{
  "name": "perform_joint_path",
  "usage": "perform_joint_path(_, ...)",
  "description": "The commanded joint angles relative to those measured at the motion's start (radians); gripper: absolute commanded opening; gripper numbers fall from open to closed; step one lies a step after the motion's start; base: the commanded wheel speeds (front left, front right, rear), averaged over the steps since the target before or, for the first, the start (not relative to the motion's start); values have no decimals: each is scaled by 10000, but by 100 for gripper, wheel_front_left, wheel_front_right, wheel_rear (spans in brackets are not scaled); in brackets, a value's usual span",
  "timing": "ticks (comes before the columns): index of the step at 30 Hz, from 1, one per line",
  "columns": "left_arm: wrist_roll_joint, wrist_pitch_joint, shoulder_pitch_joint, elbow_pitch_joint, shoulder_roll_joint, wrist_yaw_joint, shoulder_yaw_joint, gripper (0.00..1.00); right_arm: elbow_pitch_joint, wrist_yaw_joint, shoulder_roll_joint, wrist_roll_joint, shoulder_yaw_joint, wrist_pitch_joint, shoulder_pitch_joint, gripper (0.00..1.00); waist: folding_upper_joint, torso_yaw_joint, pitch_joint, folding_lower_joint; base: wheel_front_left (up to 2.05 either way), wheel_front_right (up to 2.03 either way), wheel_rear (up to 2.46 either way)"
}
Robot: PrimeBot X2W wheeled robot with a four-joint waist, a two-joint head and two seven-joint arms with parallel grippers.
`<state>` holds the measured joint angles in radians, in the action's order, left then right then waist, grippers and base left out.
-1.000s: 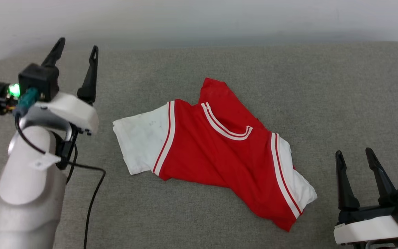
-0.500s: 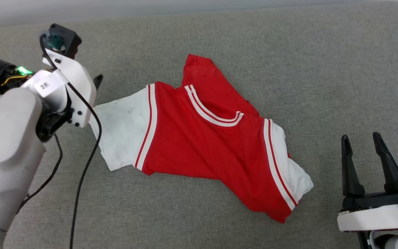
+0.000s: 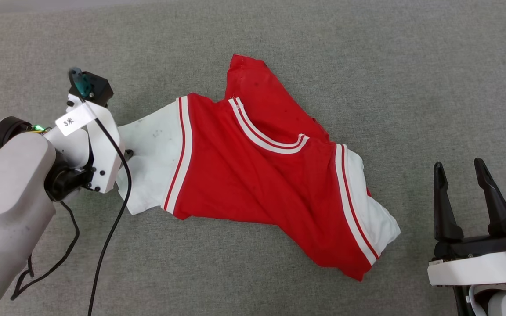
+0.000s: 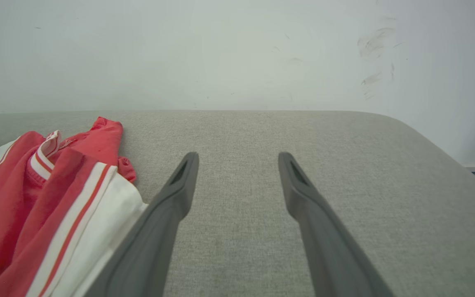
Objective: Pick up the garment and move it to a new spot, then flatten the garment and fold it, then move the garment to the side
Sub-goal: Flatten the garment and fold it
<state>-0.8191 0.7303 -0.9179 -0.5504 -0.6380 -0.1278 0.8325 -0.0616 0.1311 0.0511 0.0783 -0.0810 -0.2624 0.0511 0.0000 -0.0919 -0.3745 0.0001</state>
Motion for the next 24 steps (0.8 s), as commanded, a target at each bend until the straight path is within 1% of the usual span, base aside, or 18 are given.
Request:
perform_joint_path(1, -128, 198, 528, -221, 89, -27, 396, 100, 9, -7, -17, -36, 16, -38, 136, 100, 0, 3, -11, -1, 0, 0, 0)
perform_joint_path(2, -184, 137, 569, -239, 103, -28, 552, 91, 23, -7, -17, -38, 12, -38, 145, 100, 0, 11, -6, -1, 0, 0, 0)
perform_joint_path(3, -189, -12, 570, -229, 98, -28, 665, 33, 46, -7, -17, -46, 8, -38, 154, 100, 0, 25, 12, -1, 0, 0, 0)
perform_joint_path(4, -252, -185, 561, -235, 106, -28, 741, 0, 72, -7, -17, -60, 11, -38, 147, 100, 0, 48, 58, -1, 0, 0, 0)
perform_joint_path(8, -455, -1268, 383, -164, 43, -16, 721, 0, 157, -7, -17, -76, 48, -38, 42, 100, 0, 130, 380, -1, 0, 0, 0)
perform_joint_path(11, -674, -2361, 452, -27, -40, -15, 403, 0, 206, -7, -16, -84, 34, -38, -143, 100, 0, 211, 734, -1, 0, 0, 0)
perform_joint_path(15, -977, -3534, 1018, 116, -359, 23, -51, 0, 250, -7, -17, -71, -31, -38, -403, 100, 0, 367, 1178, -1, 0, 0, 0)
perform_joint_path(19, -1305, -4230, 1868, 360, -875, 366, -451, 0, 273, -7, -16, -68, -108, -38, -618, 100, 0, 547, 1499, -1, 0, 0, 0)
perform_joint_path(24, -1706, -4555, 3053, 479, -1505, 850, -696, 0, 254, -7, -16, -98, -158, -38, -732, 100, 0, 749, 1698, -1, 0, 0, 0)
